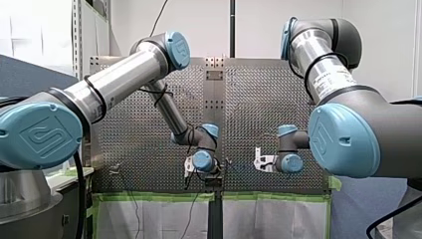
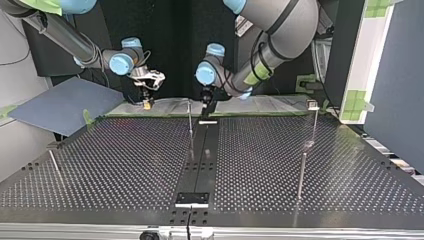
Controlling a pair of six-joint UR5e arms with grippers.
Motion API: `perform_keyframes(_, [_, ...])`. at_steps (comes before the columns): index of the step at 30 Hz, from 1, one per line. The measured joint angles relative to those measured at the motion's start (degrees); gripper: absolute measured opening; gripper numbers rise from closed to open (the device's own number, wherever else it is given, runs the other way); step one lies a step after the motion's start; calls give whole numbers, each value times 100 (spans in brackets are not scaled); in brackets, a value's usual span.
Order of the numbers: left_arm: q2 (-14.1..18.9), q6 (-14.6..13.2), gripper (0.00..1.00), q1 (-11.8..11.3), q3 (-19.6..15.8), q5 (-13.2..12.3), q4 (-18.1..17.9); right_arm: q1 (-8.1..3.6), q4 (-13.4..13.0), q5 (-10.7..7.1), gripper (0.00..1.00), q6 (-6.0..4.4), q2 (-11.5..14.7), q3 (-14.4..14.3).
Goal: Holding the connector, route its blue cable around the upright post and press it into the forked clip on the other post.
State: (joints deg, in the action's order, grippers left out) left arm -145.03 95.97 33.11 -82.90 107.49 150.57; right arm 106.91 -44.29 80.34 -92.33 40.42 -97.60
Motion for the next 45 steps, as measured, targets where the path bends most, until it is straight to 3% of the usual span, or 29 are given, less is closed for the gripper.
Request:
perform_keyframes(18, [-253,31,0,-247,690,-400,642,-68,87,23,0,-9,-10,147])
perform_keyframes(31, [-255,141,0,-424,767,-603,765,-128,113,113,0,16,-19,182])
perform_keyframes(33, [-253,137,19,-416,767,-602,793,-127,112,113,0,17,-19,183])
perform_keyframes(34, [-252,124,19,-410,766,-600,811,-125,112,112,0,17,-19,183])
perform_keyframes(35, [-250,103,29,-401,765,-599,833,-125,114,110,0,18,-19,184])
perform_keyframes(36, [-250,64,50,-386,764,-598,871,-126,115,109,0,19,-19,184])
perform_keyframes(37, [-250,28,50,-373,764,-600,907,-126,117,108,0,19,-19,184])
perform_keyframes(38, [-250,-14,67,-360,763,-604,951,-125,118,107,0,20,-20,184])
perform_keyframes(39, [-249,-76,91,-344,757,-618,1006,-125,119,107,0,20,-20,184])
perform_keyframes(40, [-248,-120,91,-332,745,-638,1042,-124,119,106,0,20,-20,184])
perform_keyframes(41, [-245,-159,100,-322,723,-658,1073,-121,118,104,0,20,-20,184])
perform_keyframes(45, [-238,-249,100,-284,591,-742,1159,-121,107,98,0,17,-20,184])
